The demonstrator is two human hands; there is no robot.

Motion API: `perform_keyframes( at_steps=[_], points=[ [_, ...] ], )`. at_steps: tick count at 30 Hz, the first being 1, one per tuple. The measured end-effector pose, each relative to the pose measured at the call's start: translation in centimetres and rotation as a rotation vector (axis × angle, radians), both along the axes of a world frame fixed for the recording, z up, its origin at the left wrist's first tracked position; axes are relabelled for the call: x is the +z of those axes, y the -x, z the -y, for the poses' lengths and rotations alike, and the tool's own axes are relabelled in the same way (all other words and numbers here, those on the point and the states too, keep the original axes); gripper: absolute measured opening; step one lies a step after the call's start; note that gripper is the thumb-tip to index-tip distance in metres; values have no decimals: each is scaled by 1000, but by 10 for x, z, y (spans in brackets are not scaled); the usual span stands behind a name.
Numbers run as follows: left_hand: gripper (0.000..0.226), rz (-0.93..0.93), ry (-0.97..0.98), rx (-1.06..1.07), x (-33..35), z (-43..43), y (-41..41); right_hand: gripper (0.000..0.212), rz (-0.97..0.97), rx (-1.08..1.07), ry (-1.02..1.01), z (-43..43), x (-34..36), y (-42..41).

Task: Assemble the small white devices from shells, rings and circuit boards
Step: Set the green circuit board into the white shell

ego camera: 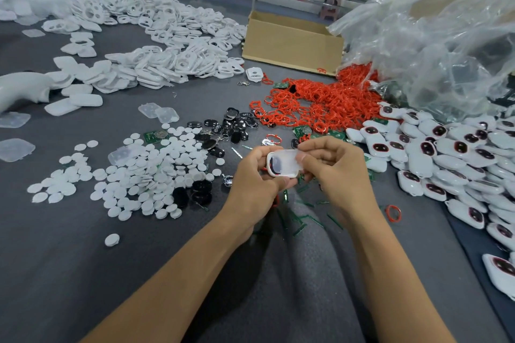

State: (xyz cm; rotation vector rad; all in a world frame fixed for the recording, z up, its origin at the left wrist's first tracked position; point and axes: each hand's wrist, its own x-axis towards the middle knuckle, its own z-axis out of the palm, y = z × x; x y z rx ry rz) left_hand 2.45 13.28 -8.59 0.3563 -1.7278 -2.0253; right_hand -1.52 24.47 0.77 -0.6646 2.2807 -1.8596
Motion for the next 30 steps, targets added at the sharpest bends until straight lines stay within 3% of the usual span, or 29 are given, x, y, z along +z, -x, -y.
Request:
perform_keyframes(
  at_steps=[20,30],
  points=[
    [37,-3,-33,-21,34,-4,-20,24,-104,-45,-137,8,-5,-3],
    [39,2,-67,-11,46,-5,-27,20,-370,-128,-296,10,-16,-2]
  ],
)
